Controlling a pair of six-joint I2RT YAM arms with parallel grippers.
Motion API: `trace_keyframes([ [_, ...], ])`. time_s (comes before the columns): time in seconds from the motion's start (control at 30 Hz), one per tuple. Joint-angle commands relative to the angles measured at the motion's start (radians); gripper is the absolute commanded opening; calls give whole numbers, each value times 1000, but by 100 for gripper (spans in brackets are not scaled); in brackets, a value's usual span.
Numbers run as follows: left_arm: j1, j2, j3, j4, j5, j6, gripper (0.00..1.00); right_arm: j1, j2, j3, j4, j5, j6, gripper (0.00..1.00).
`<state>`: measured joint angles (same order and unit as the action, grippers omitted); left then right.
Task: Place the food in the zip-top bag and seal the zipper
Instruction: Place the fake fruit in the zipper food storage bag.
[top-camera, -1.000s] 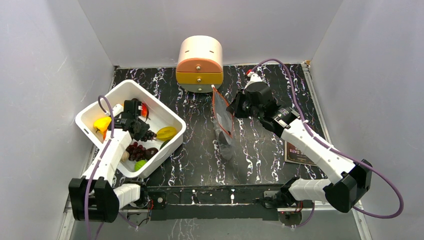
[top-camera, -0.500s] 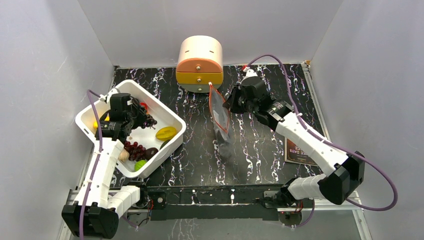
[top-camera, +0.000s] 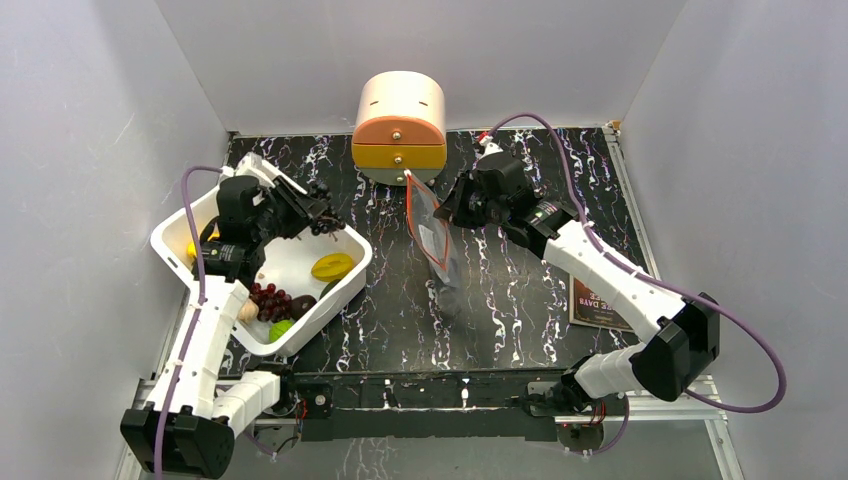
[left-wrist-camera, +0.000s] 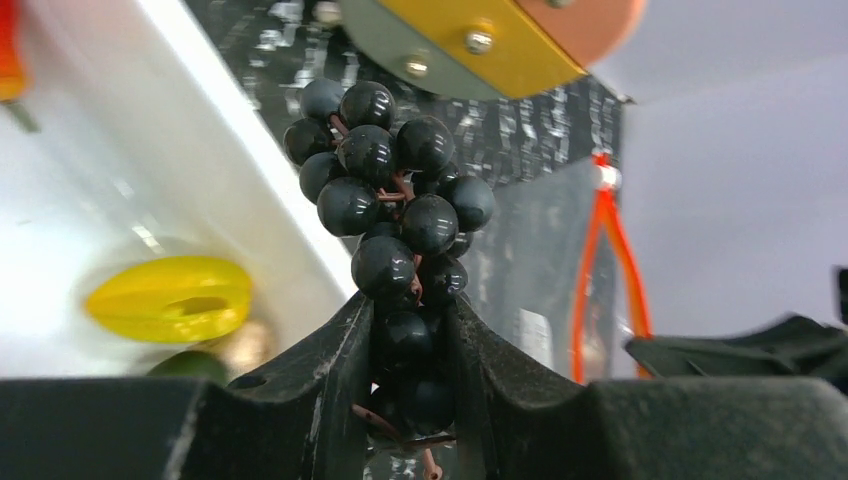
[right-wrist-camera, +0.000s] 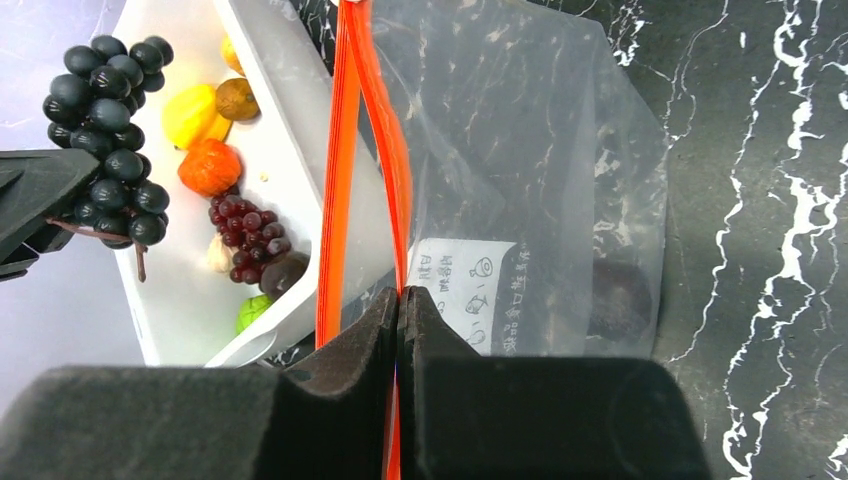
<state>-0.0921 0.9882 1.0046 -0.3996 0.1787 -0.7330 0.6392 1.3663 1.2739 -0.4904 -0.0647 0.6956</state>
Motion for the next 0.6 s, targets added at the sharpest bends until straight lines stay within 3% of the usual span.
trace_keyframes([
  [0.0, -63, -11, 7, 179, 146, -59, 25, -1, 8, 27, 93, -35, 38, 0],
  [0.27, -262, 35, -22, 378, 203, -112, 26, -2, 7, 24, 149, -57, 74, 0],
  [0.57, -396, 112, -78, 587, 290, -223, 28, -1, -11, 1, 226, -83, 75, 0],
])
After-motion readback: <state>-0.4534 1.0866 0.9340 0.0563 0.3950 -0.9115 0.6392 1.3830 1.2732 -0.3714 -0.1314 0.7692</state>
